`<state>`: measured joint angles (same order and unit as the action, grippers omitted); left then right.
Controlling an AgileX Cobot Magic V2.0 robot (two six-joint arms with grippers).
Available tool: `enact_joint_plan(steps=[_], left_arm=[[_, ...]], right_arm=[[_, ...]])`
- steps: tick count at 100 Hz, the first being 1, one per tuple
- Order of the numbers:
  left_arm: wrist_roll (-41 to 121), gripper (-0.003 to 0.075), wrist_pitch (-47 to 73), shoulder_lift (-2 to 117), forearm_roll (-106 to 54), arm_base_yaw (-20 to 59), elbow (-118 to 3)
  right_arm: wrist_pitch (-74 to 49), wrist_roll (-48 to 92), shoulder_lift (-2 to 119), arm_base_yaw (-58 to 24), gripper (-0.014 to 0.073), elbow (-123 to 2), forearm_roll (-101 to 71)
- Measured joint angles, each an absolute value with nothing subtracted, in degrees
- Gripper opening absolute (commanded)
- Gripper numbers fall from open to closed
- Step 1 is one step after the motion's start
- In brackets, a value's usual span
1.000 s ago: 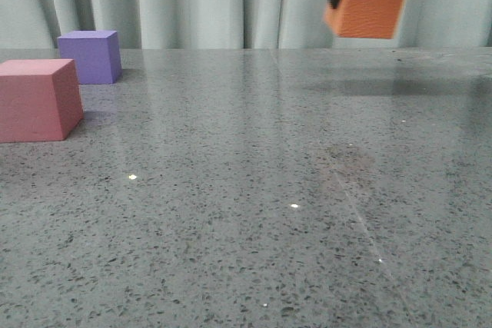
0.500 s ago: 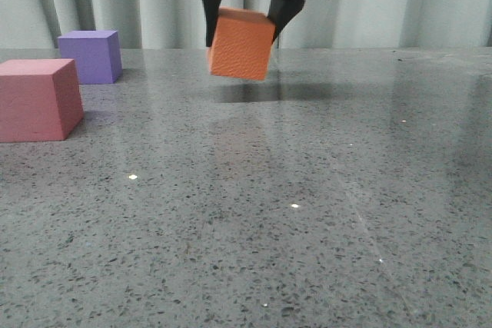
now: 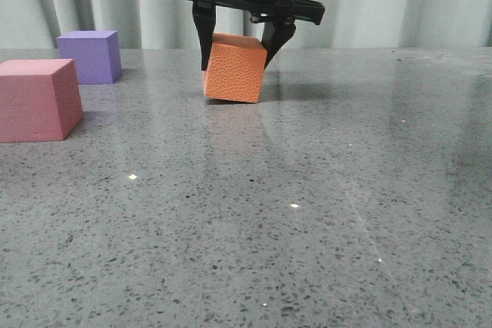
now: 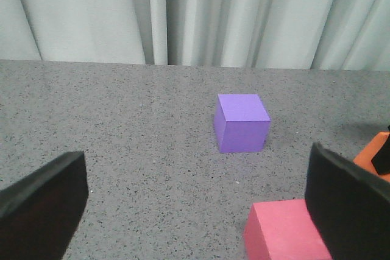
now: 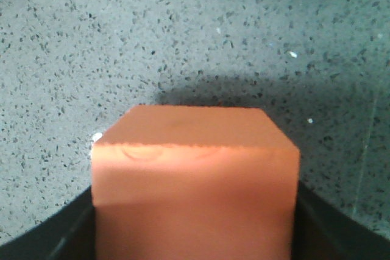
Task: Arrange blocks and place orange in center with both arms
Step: 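Lower the orange cube onto the table center and open the right gripper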
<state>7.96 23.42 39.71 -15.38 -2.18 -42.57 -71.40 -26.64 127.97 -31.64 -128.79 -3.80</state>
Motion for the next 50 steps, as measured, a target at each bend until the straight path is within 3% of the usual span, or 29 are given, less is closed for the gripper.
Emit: enact_joint_plan(steps=[9, 16, 50], left_arm=[[7.96, 0.0693, 23.42, 39.71, -15.38, -2.18, -42.57], [7.96, 0.0693, 23.42, 39.71, -15.38, -2.18, -42.57], [7.96, 0.0693, 23.33, 39.71, -15.38, -2.18, -42.57]], right_arm=[[-71.40, -26.64, 127.97, -31.64, 0.0527, -128.79, -4.27], [-71.40, -26.64, 127.97, -31.64, 0.0592, -128.79, -4.58], [-71.40, -26.64, 127.97, -31.64, 0.0592, -128.79, -4.84]])
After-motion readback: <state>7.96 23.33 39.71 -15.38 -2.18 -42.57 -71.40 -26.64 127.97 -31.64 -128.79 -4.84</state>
